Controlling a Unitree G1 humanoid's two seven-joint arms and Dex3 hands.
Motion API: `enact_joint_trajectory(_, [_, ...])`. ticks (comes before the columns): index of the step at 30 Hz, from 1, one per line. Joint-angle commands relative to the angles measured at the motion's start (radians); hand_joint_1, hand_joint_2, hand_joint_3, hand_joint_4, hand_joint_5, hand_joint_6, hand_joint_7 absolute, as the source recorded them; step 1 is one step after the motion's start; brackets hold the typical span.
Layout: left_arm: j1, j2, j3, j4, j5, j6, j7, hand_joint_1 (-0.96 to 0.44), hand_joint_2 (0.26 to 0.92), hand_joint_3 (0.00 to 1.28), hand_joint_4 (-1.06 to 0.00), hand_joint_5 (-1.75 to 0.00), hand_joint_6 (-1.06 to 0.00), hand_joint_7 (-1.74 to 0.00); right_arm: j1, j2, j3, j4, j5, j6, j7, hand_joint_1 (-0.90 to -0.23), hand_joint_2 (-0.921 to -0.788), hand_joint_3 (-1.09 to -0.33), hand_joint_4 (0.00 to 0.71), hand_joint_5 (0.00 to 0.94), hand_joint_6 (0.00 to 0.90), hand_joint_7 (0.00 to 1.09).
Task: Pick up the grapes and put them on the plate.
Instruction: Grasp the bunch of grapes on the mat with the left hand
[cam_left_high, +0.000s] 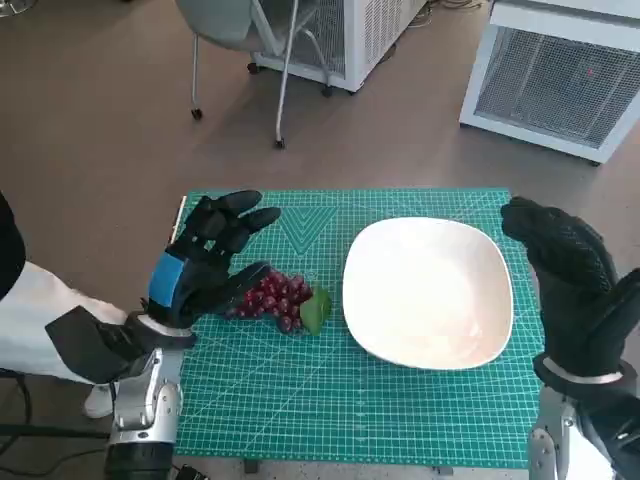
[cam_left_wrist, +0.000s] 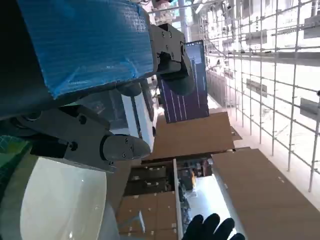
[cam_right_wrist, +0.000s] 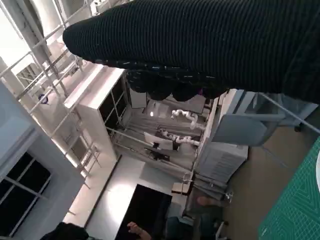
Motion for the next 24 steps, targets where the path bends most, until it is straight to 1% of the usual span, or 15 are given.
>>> enact_joint_trajectory(1, [-0.003,0.004,0.001,-0.002,0.002,-0.016,-0.002,-0.15,0.921,0.22,-0.12,-0.77,-0.15,-0.82,0.014,-0.004,-0.001,0.002,0.002,0.015,0.0,-0.532,-0.921,-0.645,0.427,0.002,0.058,0.61])
enact_joint_trajectory(11, [-0.002,0.007,0.0,-0.003,0.004,-0.015,-0.003,-0.15,0.921,0.22,-0.12,-0.77,-0.15,-0.82,0.016,-0.001,-0.001,-0.002,-0.001,0.018,-0.006,-0.533,-0.921,-0.645,0.427,0.002,0.057,0.61])
enact_joint_trajectory(24, [0.001,0.01,0.0,-0.009,0.0,-0.008,-0.006,-0.16,0.921,0.22,-0.12,-0.77,-0.15,-0.82,0.016,0.005,0.001,-0.006,0.002,0.023,-0.006,-0.534,-0.921,-0.642,0.427,0.001,0.06,0.62])
